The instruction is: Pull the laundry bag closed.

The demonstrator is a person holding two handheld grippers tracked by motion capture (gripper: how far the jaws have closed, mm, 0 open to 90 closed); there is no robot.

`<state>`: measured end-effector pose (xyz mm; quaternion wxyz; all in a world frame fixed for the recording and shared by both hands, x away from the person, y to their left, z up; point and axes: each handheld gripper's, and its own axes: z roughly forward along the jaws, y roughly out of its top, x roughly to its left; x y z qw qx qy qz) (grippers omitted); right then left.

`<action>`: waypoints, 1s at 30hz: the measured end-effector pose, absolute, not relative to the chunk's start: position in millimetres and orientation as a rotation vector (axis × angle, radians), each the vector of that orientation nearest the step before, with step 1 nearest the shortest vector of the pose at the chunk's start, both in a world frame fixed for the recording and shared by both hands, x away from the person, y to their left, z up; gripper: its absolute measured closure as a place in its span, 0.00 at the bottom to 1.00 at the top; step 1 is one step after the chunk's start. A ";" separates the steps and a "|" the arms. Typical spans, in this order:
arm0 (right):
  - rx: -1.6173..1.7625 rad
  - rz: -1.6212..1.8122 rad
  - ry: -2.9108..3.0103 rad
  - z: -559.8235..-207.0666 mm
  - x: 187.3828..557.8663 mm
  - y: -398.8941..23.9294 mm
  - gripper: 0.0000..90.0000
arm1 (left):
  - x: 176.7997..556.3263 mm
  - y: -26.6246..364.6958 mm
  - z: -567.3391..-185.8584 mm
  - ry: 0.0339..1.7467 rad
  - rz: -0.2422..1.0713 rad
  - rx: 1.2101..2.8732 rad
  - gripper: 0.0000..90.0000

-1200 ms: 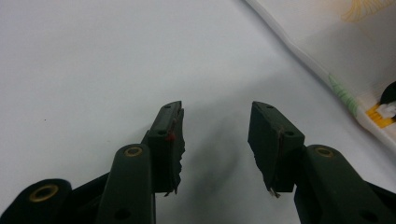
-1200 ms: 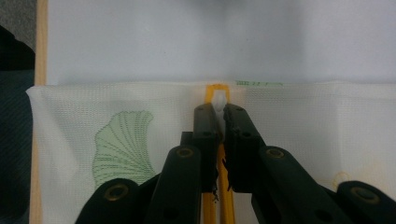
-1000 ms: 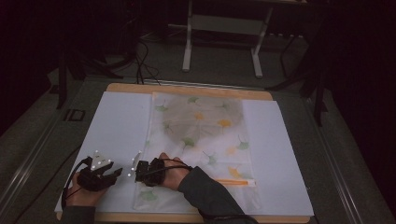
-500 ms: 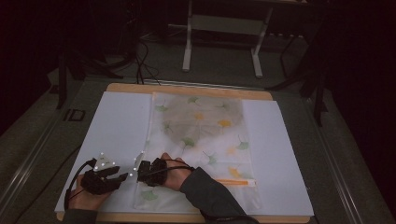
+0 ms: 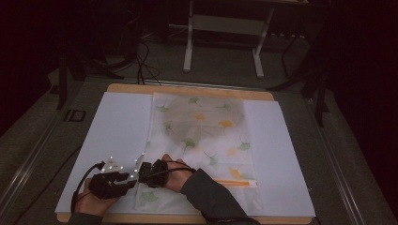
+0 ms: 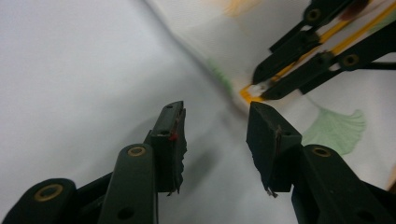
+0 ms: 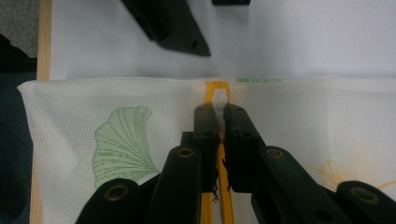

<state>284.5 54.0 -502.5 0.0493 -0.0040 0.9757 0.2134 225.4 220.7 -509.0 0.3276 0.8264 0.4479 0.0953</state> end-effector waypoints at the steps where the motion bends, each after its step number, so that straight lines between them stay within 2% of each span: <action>1: -0.012 0.650 2.973 -502.5 284.5 54.0 0.94 | 225.4 220.7 -509.0 1.173 0.250 2.164 0.63; 17: -0.020 0.685 2.943 -495.7 283.1 51.2 0.94 | 226.5 204.8 -517.6 1.142 0.139 2.180 0.60; 30: -0.043 0.709 2.916 -483.2 279.2 47.6 0.94 | 233.4 201.8 -523.3 1.126 0.025 2.152 0.64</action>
